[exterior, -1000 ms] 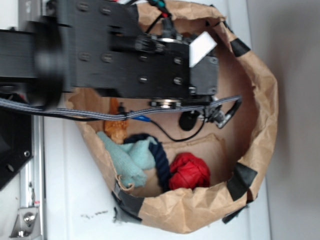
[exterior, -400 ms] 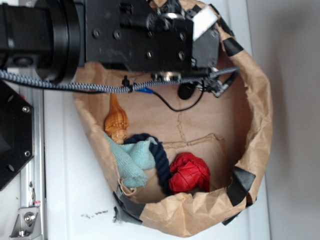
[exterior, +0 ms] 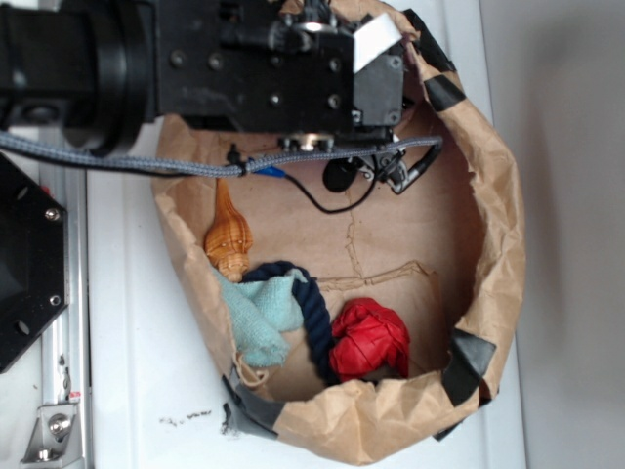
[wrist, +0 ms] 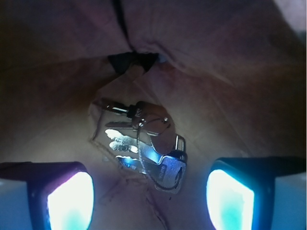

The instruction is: Grab the silver keys.

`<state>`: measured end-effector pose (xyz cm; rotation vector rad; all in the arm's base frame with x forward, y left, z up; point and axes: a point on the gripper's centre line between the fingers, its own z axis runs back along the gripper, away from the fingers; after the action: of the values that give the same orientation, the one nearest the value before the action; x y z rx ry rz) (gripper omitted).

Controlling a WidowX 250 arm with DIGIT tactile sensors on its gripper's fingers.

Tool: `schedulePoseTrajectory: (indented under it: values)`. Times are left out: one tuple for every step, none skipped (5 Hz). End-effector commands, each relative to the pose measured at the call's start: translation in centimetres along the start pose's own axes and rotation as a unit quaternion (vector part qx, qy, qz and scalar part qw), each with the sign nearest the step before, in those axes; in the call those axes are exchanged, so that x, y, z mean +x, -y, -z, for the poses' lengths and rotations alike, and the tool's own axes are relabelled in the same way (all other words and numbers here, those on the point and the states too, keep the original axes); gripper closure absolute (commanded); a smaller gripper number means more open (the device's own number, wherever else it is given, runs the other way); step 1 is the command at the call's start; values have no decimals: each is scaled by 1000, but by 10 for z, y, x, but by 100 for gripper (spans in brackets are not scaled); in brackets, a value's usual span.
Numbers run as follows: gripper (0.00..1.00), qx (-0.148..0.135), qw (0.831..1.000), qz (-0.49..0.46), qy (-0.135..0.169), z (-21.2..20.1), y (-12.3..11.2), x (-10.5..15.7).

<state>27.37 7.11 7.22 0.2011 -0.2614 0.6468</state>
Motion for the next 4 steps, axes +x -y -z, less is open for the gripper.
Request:
schedulePoseTrajectory:
  values:
    - [0, -29, 997, 66, 34, -9, -4, 1]
    - [0, -26, 996, 78, 41, -4, 0, 0]
    - [0, -15, 997, 70, 40, 3, 4, 4]
    - [0, -11, 998, 55, 28, 12, 6, 15]
